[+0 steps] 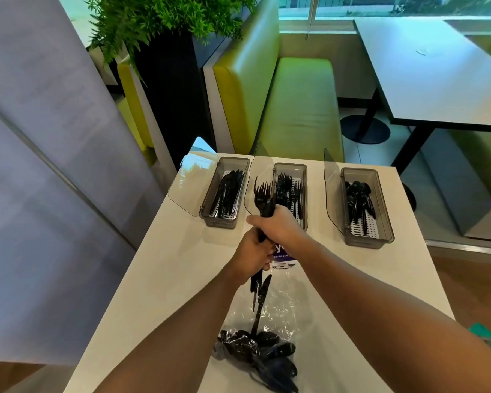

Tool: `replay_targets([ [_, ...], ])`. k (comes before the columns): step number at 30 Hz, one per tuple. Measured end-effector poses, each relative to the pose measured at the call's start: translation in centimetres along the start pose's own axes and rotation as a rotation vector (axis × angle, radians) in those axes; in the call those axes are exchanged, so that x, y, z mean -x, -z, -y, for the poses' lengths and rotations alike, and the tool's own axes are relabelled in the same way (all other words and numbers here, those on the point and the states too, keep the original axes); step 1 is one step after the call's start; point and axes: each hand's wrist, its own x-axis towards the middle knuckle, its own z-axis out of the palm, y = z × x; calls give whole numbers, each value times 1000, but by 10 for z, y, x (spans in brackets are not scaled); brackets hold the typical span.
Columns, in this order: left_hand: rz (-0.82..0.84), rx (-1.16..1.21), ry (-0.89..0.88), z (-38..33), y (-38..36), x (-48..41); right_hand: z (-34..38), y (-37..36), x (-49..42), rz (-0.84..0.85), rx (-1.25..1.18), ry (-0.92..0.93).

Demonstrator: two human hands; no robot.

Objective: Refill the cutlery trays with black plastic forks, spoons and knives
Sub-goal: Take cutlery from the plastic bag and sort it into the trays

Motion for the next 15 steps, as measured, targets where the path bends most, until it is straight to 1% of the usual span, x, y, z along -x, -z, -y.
replay_targets([
  [2,26,27,-4,-2,2,0,2,7,4,77,-104,25],
  [4,63,110,8,-5,5,2,2,15,8,192,-254,44],
  [6,113,203,29,-6,9,5,0,22,8,250,-403,62],
  [10,210,300,56,-6,15,8,-10,29,7,256,-665,39],
  [15,216,341,58,-6,16,10,-11,31,9,222,-757,0],
])
